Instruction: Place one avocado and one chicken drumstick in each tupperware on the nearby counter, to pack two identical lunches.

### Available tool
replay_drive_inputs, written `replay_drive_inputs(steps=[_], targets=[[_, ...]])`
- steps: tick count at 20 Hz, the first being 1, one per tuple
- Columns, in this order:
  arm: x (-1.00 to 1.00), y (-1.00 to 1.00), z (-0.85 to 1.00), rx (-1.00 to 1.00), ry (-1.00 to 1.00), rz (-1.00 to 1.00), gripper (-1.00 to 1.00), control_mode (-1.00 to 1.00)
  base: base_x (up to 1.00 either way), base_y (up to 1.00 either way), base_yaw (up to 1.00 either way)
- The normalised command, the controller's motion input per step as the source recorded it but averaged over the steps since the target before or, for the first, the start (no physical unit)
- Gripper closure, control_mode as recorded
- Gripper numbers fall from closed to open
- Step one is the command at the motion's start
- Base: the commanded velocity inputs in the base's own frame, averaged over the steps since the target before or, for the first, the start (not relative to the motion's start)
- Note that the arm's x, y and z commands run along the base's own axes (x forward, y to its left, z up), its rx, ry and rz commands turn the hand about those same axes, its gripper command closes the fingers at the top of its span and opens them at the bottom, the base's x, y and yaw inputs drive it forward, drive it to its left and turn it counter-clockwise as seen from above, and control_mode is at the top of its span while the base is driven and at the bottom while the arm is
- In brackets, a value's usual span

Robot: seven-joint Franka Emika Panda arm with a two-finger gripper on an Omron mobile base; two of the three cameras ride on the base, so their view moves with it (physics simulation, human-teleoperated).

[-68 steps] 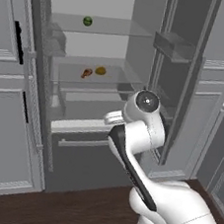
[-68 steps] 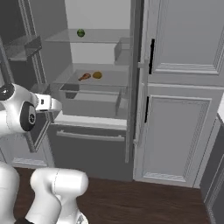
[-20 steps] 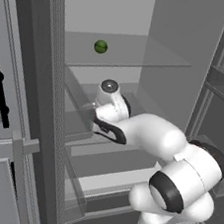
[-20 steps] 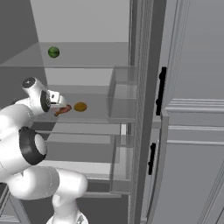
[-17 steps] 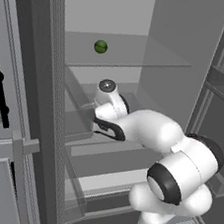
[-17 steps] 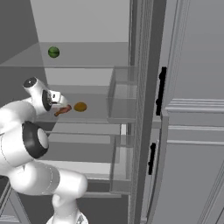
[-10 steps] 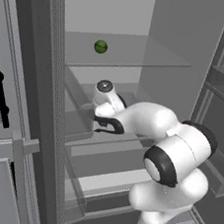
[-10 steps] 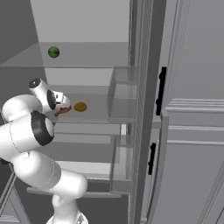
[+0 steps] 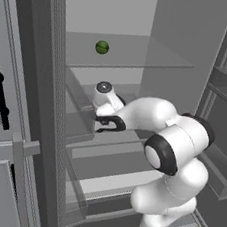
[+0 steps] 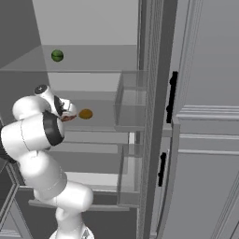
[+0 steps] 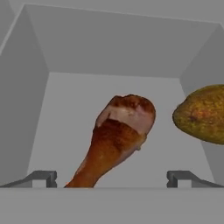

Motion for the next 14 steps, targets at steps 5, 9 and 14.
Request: replay_drive_inputs(steps=[5, 9, 14], targets=[[0.34, 0.03, -0.09, 0.0, 0.0, -0.05, -1.0, -1.0, 0.0, 0.0, 0.0], [0.2, 0.01, -0.26, 0.0, 0.0, -0.06, -1.0, -1.0, 0.0, 0.0, 0.0], [0.01, 0.01, -0.3, 0.0, 0.0, -0.15, -1.0, -1.0, 0.0, 0.0, 0.0]])
